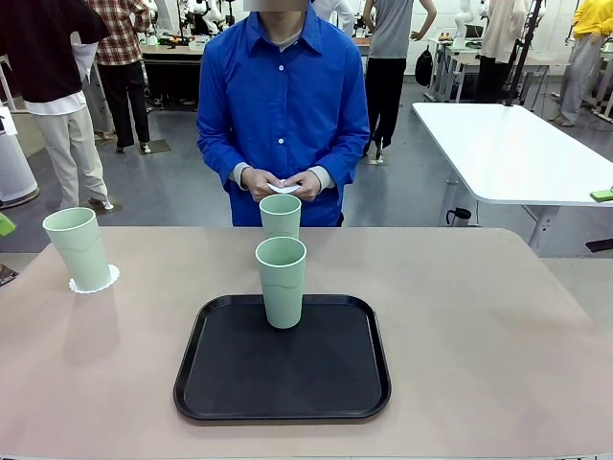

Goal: Place coasters on the table and set cups on them.
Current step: Take one Reusable plastic cup from the Flat Tray and place it on a coaster set by the human.

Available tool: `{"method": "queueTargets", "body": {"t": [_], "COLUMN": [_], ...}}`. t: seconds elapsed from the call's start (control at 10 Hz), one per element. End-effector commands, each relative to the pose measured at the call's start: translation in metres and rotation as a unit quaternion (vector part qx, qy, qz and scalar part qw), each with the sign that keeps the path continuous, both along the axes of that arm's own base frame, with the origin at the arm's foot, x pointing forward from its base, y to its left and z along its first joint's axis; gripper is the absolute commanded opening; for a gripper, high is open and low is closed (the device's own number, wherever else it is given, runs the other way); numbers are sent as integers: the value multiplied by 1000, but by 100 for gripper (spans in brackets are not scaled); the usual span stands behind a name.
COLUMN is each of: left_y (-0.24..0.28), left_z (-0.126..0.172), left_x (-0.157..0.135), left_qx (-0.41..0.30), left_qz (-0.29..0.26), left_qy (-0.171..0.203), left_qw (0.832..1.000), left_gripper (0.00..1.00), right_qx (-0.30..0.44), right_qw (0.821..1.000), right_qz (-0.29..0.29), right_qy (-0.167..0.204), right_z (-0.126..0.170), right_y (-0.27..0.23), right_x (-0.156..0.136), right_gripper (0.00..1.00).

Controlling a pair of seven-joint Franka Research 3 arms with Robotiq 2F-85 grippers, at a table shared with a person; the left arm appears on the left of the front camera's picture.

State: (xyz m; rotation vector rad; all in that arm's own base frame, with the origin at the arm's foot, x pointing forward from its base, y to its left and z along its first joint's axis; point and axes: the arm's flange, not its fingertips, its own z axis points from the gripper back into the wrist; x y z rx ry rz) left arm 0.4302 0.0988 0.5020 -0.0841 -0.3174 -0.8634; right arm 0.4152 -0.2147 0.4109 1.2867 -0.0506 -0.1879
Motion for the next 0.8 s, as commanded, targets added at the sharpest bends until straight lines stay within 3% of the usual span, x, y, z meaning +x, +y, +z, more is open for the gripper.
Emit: {"method": "queueTargets", "body": {"t": [0.0,0.7], "left_y": [8,8], "left_z": [9,9], "left_x": [-3,-3], "left_qx": [2,2], "left_qz": [-2,-2], "left_qy": [-12,-12], "left_qw": [1000,1000], "left_gripper": [100,100], "right_qx": [4,4], "right_qw": [1000,1000], "right_qz": [1,1], "right_qy": [0,0], "right_z": [0,0], "right_y": [0,0], "right_x": [-1,-1], "right_gripper": [100,100]}}
